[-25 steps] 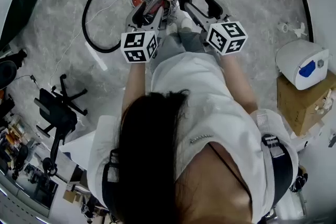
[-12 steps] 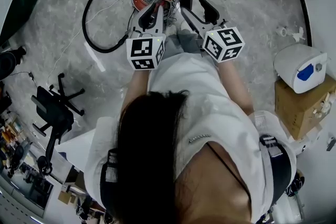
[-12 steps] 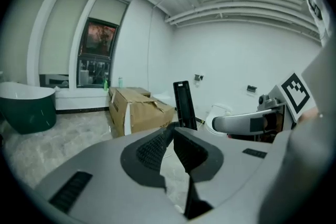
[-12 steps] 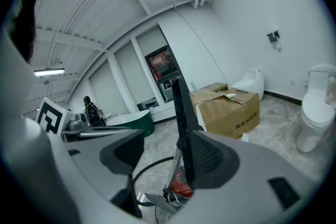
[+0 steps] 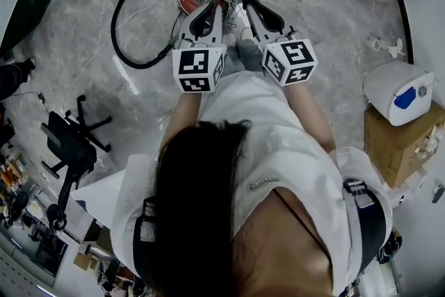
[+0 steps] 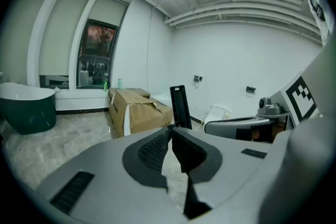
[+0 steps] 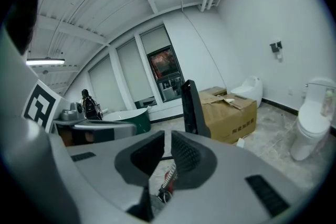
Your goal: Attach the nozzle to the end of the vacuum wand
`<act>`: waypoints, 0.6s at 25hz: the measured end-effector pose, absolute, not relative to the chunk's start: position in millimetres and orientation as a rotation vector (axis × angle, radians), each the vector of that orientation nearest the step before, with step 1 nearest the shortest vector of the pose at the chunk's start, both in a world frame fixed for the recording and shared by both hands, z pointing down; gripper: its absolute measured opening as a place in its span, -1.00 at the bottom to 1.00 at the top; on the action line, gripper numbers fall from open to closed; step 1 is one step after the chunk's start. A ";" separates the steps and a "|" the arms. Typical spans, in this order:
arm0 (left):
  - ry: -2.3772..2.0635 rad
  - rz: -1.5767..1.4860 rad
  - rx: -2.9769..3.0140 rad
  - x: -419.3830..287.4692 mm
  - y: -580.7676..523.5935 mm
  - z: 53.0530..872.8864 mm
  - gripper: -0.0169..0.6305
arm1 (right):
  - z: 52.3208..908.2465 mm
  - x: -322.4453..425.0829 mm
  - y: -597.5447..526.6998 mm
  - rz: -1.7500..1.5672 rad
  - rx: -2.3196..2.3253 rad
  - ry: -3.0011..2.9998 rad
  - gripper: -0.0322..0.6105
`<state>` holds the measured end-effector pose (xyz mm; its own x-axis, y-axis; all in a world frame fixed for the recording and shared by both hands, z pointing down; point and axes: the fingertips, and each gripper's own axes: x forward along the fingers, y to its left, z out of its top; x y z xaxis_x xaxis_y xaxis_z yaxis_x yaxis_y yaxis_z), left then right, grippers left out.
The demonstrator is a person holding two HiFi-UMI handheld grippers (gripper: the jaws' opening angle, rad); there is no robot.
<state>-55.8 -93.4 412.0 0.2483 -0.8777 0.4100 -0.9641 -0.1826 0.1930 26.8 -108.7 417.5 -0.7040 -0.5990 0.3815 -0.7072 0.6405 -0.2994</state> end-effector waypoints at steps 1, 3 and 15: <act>-1.679 0.281 2.122 -55.5 -92.9 410.9 -0.87 | 416.8 24.8 -108.0 0.629 1.060 -2.613 -0.76; -1.679 0.277 2.123 -54.9 -92.0 409.5 -0.89 | 416.3 21.7 -106.6 0.623 1.058 -2.609 -0.79; -1.684 0.293 2.131 -57.0 -87.9 411.4 -0.92 | 421.1 7.9 -101.2 0.603 1.027 -2.574 -0.85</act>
